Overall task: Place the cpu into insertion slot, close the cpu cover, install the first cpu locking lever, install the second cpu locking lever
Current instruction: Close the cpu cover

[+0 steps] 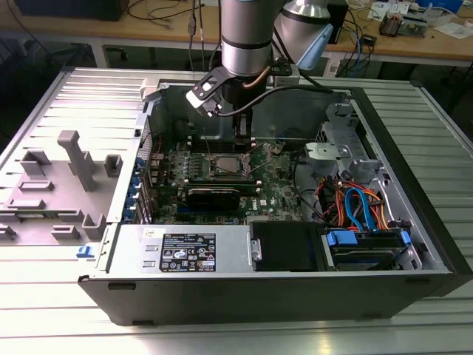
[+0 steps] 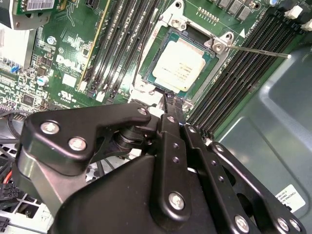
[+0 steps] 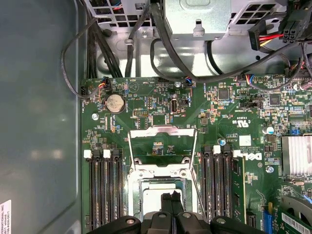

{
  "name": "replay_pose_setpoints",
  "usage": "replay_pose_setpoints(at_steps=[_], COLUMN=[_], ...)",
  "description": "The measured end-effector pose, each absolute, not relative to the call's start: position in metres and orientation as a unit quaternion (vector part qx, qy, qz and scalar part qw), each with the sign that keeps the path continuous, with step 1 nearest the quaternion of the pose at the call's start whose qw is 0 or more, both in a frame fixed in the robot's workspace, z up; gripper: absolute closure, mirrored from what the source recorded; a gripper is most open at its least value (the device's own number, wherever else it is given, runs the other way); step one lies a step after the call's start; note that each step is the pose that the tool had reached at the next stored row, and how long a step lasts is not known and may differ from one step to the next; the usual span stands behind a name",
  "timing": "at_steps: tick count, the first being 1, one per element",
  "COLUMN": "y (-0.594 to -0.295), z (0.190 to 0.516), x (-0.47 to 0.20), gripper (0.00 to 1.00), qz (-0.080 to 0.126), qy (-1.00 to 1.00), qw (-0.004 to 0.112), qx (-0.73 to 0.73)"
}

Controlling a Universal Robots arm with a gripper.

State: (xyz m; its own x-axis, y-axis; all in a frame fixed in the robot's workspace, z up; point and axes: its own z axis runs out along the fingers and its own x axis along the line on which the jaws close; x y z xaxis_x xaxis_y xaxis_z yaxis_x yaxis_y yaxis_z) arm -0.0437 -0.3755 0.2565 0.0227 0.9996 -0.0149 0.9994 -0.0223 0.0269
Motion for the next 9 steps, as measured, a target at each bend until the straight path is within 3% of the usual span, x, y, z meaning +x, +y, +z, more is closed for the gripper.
replay_pose_setpoints(at_steps=[9], y=[-0.3755], z=[0.2565], x=[-0.0437], gripper=[0.89], qz=[0.004], qy=[0.7], qw=[0.015], qx=[0.714])
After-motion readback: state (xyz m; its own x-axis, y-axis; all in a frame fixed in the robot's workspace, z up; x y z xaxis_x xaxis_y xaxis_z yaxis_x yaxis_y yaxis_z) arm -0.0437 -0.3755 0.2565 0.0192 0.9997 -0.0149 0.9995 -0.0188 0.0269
